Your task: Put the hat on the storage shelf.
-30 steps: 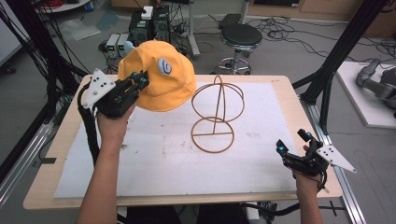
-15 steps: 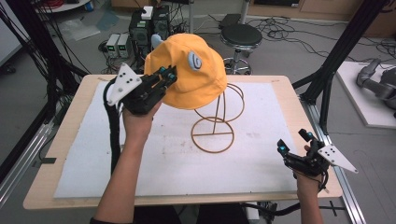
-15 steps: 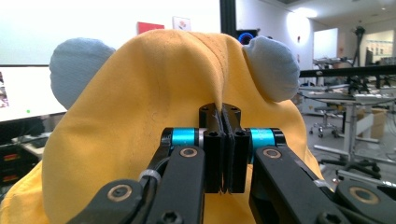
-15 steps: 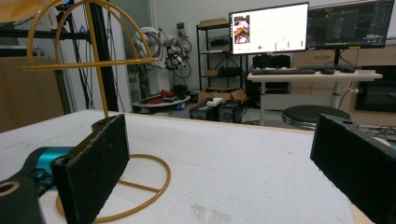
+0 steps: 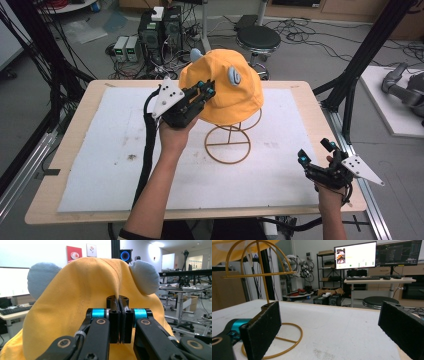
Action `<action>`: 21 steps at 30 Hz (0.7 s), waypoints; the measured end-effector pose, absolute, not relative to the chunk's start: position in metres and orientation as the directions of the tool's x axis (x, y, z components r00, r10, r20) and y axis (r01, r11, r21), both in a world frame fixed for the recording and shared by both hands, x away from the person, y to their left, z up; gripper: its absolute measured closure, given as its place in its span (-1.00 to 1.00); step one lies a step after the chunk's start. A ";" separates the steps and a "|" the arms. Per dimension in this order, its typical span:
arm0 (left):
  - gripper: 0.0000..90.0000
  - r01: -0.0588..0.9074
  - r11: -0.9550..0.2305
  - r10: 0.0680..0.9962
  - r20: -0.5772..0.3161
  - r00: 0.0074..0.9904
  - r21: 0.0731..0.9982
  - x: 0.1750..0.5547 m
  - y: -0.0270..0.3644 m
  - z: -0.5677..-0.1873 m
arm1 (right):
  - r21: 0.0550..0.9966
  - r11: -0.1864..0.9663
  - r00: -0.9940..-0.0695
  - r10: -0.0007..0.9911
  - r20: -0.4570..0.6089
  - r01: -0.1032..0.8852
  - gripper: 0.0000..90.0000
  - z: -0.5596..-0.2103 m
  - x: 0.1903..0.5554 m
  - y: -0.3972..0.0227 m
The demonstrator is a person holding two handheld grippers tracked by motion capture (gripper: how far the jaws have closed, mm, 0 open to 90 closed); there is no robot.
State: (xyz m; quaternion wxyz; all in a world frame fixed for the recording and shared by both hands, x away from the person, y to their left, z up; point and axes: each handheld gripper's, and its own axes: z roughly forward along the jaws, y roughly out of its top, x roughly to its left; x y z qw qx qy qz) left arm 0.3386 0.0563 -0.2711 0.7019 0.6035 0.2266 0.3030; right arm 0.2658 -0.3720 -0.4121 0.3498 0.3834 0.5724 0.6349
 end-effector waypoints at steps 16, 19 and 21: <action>0.95 -0.116 0.022 0.683 0.069 0.728 0.993 0.343 0.032 -0.294 | 0.995 -0.105 -0.462 0.882 0.093 0.001 -0.91 -0.412 0.266 -0.372; 0.94 -0.110 0.024 0.684 0.064 0.727 0.994 0.344 0.032 -0.298 | 0.995 -0.103 -0.463 0.882 0.090 -0.001 -0.91 -0.413 0.266 -0.372; 0.94 -0.114 0.024 0.684 0.067 0.727 0.993 0.343 0.032 -0.299 | 0.995 -0.104 -0.463 0.882 0.093 0.002 -0.91 -0.413 0.266 -0.372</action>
